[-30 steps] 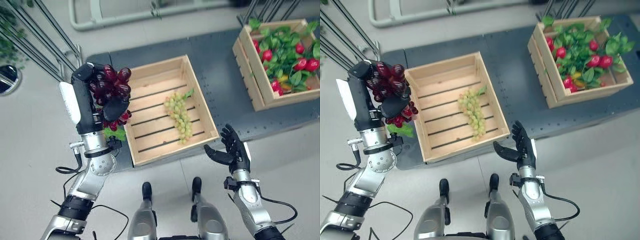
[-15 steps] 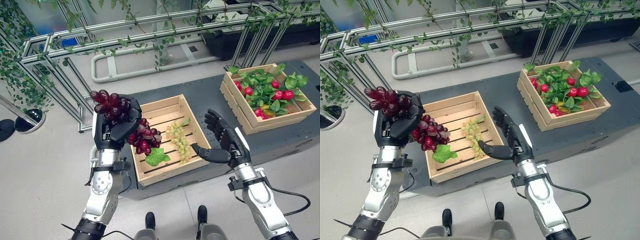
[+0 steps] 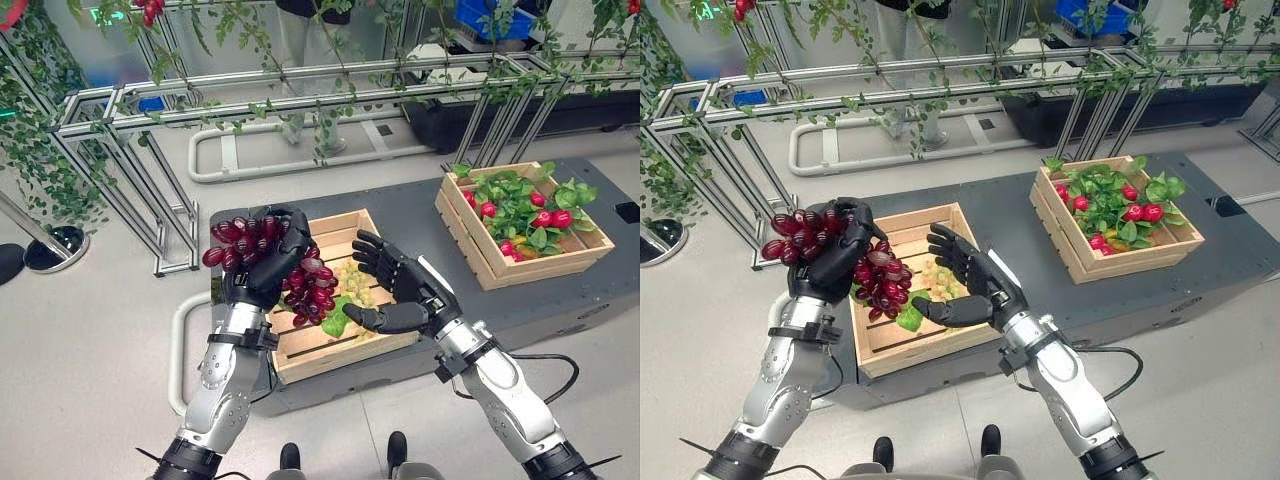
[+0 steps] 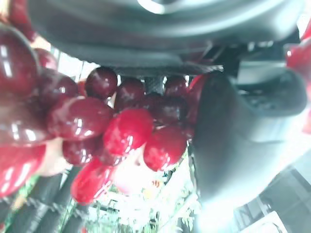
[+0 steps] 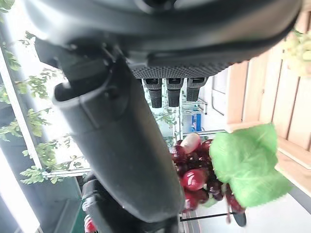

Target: Pick up the fruits from the basket on one side to the basket on the other side

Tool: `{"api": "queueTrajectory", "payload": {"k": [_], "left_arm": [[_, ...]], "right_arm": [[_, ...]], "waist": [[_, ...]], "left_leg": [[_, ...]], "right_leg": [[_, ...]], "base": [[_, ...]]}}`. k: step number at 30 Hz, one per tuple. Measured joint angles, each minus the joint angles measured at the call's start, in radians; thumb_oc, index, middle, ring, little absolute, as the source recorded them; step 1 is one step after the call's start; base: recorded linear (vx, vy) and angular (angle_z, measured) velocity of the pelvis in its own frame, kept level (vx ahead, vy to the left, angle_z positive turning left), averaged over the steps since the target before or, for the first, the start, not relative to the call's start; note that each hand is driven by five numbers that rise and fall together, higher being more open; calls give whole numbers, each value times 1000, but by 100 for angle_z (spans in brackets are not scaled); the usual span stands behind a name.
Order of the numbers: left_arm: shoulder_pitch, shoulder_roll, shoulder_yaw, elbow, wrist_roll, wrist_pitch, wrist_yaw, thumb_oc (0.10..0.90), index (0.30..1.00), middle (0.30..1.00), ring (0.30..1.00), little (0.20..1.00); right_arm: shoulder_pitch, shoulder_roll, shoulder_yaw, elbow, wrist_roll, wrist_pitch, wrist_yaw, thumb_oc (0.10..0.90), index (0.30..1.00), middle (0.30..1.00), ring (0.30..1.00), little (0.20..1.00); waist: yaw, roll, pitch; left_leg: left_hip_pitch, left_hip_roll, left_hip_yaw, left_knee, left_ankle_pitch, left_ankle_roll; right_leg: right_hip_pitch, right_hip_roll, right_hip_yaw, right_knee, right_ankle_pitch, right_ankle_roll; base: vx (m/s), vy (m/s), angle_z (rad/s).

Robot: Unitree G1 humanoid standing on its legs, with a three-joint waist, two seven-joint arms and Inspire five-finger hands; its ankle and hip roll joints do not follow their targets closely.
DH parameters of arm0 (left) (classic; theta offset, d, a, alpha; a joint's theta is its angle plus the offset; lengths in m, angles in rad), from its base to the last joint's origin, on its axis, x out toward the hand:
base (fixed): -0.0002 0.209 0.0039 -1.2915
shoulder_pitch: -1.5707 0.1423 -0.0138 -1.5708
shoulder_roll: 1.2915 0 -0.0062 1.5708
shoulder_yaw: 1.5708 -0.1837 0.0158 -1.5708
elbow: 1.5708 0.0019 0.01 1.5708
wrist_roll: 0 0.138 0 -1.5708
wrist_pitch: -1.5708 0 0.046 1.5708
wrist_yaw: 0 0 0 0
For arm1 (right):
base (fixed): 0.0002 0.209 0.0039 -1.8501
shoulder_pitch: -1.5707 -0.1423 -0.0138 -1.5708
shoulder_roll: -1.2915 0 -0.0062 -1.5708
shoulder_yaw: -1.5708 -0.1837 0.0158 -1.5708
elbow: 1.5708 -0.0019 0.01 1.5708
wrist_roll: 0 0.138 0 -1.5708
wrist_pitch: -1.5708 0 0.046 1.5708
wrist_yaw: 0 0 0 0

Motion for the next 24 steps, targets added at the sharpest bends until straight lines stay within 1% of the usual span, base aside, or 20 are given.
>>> {"api": "queueTrajectory", "payload": {"k": [5, 9, 13, 16, 20, 24], "left_arm": [[-1, 0, -28, -29, -1, 0, -3, 400, 300, 300, 300, 300], [-1, 0, -52, -29, -39, 0, -3, 400, 300, 300, 300, 300], [-1, 0, -63, -29, -63, 0, -3, 400, 300, 300, 300, 300], [-1, 0, -71, -30, -76, -1, -3, 400, 300, 300, 300, 300], [-1, 0, -90, -30, -77, -1, -4, 400, 300, 300, 300, 300], [-1, -1, -91, -30, -77, -1, -8, 400, 300, 300, 300, 300]], "right_arm": [[-3, 9, 51, 0, 113, 52, 7, 800, 900, 900, 900, 900], [-10, 22, 90, 0, 119, 75, 7, 800, 900, 900, 900, 900], [-13, 35, 111, 0, 119, 82, 6, 800, 900, 900, 900, 900], [-14, 35, 111, 0, 124, 82, 4, 800, 900, 900, 900, 900], [-15, 36, 111, 0, 189, 85, 3, 800, 900, 900, 900, 900], [-36, 40, 114, 0, 197, 89, 2, 800, 900, 900, 900, 900]], "waist": [[0, 0, -10], [2, 0, -17], [2, 0, -37], [2, 0, -40], [2, 0, -44], [-1, 0, -49]], "left_leg": [[2, 0, 2, 0, -1, 0], [1, 1, 2, 0, -1, 0], [0, 1, 2, 0, -2, 0], [0, 1, 2, 0, -2, 0], [0, 1, 3, 0, -2, 0], [0, 1, 4, 0, -2, 0]], "right_leg": [[0, 2, 2, 0, 0, 0], [-1, 1, 1, 0, 0, 0], [-2, 1, 1, 0, -1, -1], [-2, 1, 1, 0, -1, -1], [-2, 1, 1, 0, -1, -1], [-3, 2, 3, 0, -1, -1]], "base": [[7, -2, 0], [0, 0, 0], [0, 0, 0], [0, 0, 0], [0, 0, 0], [0, 0, 0]]}}
